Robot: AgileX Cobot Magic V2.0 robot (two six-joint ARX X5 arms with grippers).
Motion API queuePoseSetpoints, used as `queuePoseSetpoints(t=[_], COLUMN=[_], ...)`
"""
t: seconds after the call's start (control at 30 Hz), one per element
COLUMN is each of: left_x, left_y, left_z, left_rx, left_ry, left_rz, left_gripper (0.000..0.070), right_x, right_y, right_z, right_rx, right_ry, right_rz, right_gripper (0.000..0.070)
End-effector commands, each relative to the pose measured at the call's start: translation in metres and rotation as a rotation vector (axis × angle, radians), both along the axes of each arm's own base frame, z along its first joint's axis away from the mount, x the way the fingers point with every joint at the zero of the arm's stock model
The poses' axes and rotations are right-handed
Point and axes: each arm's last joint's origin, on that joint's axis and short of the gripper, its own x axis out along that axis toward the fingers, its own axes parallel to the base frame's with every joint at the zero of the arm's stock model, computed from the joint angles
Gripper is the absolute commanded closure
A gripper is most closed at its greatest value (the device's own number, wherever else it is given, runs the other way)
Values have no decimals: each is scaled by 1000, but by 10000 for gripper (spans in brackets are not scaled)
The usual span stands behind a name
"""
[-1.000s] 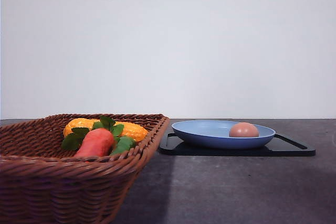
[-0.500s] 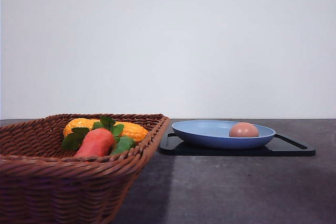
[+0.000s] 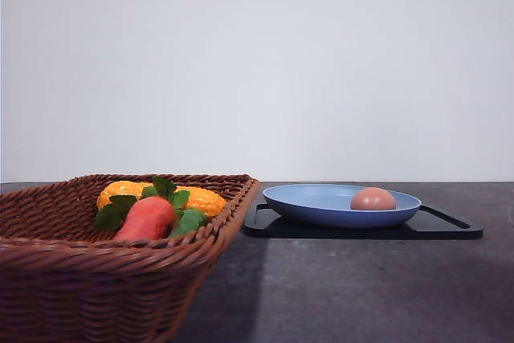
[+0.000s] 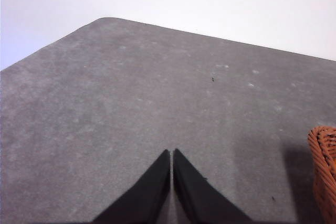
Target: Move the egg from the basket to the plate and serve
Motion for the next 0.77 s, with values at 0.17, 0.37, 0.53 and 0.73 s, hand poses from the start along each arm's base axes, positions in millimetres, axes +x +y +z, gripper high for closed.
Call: queuePoseSetpoints(t=[0.17, 0.37, 0.53, 0.73], left_x=[1, 1, 1, 1], left_y=[0, 0, 0, 0], left_z=[-9, -9, -9, -9], left_rx=[0, 0, 0, 0], left_ry=[36, 36, 36, 36], left_rz=[2, 2, 2, 2], left_gripper=[700, 700, 700, 700], right_x=[0, 0, 0, 0], right_y=[0, 0, 0, 0], right_z=[-2, -2, -2, -2], right_rx=[11, 11, 11, 11], right_ry=[2, 2, 2, 2], right_rz=[-3, -4, -4, -3], right_gripper=[700, 700, 700, 700])
